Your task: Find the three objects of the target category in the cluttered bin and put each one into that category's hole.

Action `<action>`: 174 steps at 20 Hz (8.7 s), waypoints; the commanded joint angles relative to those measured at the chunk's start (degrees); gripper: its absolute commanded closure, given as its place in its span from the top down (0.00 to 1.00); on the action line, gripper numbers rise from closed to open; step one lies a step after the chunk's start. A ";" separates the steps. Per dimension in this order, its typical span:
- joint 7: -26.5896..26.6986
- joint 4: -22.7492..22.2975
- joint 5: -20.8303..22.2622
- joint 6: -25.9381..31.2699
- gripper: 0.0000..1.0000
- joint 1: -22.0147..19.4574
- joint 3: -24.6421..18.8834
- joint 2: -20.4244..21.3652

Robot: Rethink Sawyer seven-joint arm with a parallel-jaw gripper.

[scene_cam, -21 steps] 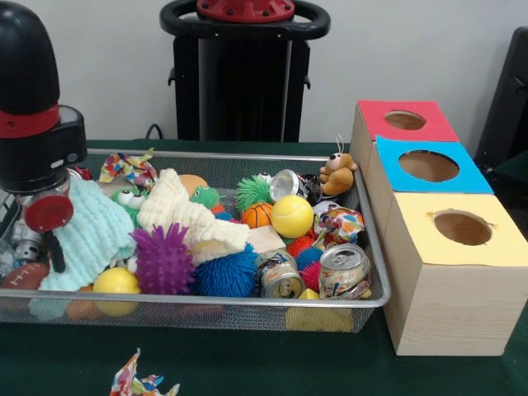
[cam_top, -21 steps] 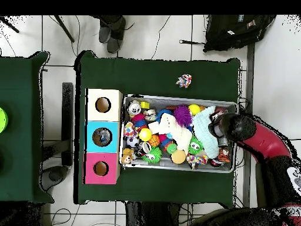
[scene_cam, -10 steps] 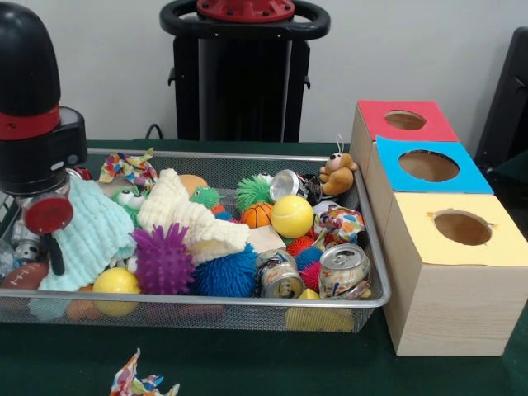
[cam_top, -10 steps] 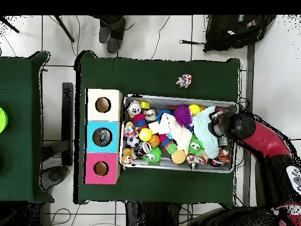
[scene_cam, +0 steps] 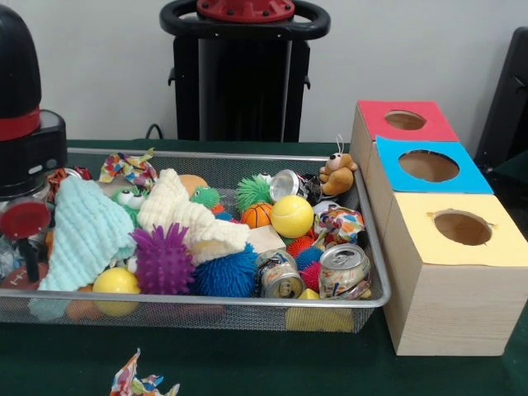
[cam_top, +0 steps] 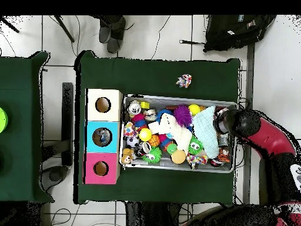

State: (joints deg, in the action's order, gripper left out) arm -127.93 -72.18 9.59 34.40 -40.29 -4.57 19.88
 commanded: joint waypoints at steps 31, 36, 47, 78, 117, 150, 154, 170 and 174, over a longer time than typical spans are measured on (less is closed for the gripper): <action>7.32 8.21 4.83 8.02 0.00 -1.23 1.90 -5.39; 6.63 8.47 5.14 8.30 0.00 -0.62 2.64 -6.00; 5.87 8.58 5.67 12.50 0.00 0.71 5.08 -9.52; 3.93 5.36 7.01 12.55 0.00 4.64 15.32 -7.10; 5.87 11.80 6.80 28.58 0.00 4.29 16.95 -12.27; 0.85 16.84 6.83 36.35 1.00 4.54 16.76 -15.37; 0.83 17.47 6.73 36.25 1.00 4.31 16.53 -16.00; 3.25 19.11 7.06 32.20 1.00 3.26 14.82 -16.87; 3.23 18.60 6.54 31.73 1.00 3.25 14.28 -16.67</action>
State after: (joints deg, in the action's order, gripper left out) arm -127.92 -54.32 13.34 71.61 -33.43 12.75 8.56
